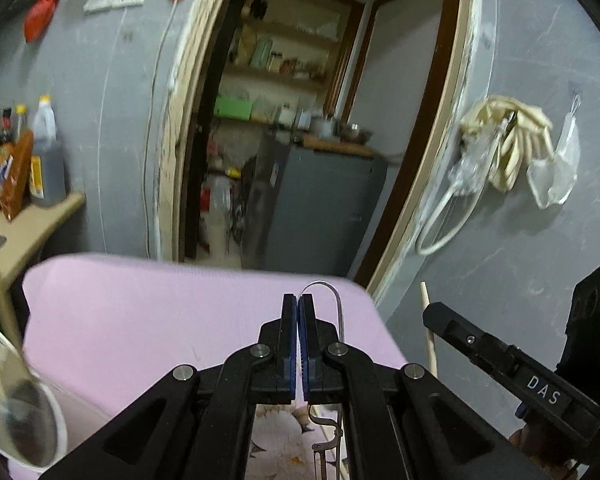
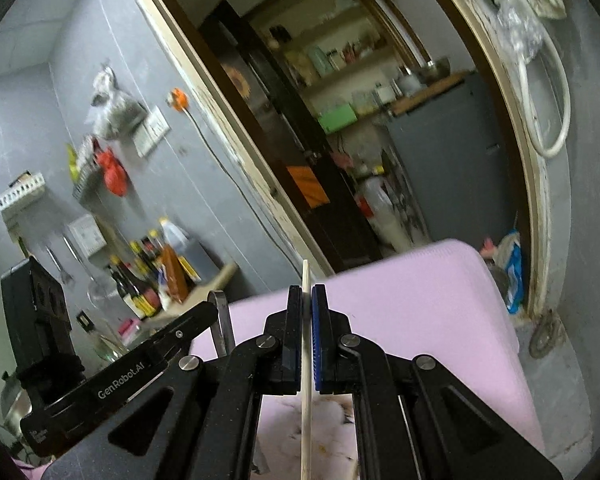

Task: Organize utensils
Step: 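Lift the spoon and chopstick and carry both over the white holder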

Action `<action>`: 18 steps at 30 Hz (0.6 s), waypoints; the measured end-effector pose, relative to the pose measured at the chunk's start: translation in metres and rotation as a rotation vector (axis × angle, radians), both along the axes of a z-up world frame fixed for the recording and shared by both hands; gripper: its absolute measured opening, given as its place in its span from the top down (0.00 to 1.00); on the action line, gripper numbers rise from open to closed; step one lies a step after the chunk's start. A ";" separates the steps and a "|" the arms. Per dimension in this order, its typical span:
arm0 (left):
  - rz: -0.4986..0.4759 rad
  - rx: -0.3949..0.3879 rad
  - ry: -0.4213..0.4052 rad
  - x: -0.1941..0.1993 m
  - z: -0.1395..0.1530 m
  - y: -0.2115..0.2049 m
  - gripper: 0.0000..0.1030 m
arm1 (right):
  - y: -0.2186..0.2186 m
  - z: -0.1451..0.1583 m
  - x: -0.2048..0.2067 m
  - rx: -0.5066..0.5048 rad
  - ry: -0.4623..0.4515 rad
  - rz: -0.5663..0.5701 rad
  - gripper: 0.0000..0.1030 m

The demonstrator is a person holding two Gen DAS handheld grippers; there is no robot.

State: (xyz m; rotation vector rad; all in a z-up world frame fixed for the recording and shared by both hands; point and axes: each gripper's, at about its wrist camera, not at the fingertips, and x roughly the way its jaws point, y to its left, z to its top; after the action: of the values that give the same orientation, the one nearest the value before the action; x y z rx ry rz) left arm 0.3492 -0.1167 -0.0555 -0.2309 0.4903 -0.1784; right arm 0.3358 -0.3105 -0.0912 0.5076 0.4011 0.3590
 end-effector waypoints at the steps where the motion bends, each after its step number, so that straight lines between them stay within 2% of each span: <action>1: 0.003 -0.009 -0.019 -0.003 0.009 0.004 0.98 | 0.002 0.008 -0.002 0.009 -0.020 -0.003 0.96; 9: 0.041 -0.044 -0.097 -0.027 0.057 0.045 0.98 | 0.039 0.067 -0.020 0.066 -0.184 -0.027 0.96; 18: 0.130 -0.034 -0.188 -0.060 0.105 0.114 0.98 | 0.115 0.114 -0.031 0.104 -0.341 -0.017 0.96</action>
State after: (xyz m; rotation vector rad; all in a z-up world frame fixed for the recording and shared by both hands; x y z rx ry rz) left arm 0.2896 -0.0029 0.0495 -0.2752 0.2850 -0.0801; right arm 0.3043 -0.1957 0.0228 0.5397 0.0485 0.4425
